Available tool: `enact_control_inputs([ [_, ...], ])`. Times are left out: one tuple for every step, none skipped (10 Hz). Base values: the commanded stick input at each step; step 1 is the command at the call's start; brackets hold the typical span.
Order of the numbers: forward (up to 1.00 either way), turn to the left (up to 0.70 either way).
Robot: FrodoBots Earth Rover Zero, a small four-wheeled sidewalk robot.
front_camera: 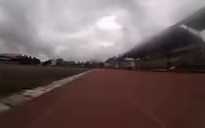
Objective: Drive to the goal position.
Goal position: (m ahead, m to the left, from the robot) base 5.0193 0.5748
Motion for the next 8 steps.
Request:
enact_control_inputs([
  [0.7, 0.02],
  [0.7, 0.01],
  [0.7, 0.01],
  [0.7, 0.05],
  [0.7, 0.0],
  [0.7, 0.0],
  [0.7, 0.01],
  [0.7, 0.01],
])
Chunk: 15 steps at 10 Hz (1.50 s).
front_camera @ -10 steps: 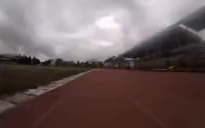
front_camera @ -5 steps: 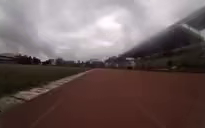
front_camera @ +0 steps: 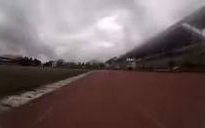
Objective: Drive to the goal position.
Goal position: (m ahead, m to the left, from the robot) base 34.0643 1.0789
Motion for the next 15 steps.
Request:
enact_control_inputs([
  [0.7, 0.07],
  [0.7, 0.06],
  [0.7, 0.0],
  [0.7, 0.07],
  [0.7, 0.0],
  [0.7, 0.0],
  [0.7, 0.0],
  [0.7, 0.0],
  [0.7, 0.0],
  [0.7, 0.0],
  [0.7, 0.0],
  [0.7, 0.0],
  [0.7, 0.0],
  [0.7, 0.0],
  [0.7, 0.0],
])
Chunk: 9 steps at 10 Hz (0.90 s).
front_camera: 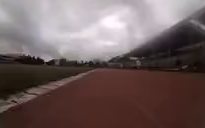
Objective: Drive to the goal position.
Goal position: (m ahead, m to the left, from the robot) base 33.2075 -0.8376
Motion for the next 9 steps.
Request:
enact_control_inputs([
  [0.7, 0.0],
  [0.7, 0.13],
  [0.7, 0.16],
  [0.7, 0.05],
  [0.7, 0.06],
  [0.7, 0.03],
  [0.7, 0.01],
  [0.7, 0.01],
  [0.7, 0.07],
])
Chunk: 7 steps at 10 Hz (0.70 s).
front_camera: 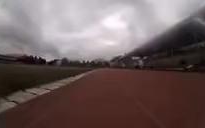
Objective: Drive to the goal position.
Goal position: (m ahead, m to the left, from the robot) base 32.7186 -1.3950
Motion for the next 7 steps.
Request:
enact_control_inputs([
  [0.7, 0.09],
  [0.7, 0.1],
  [0.7, 0.0],
  [0.7, 0.0],
  [0.7, 0.0],
  [0.7, 0.0],
  [0.7, 0.0],
])
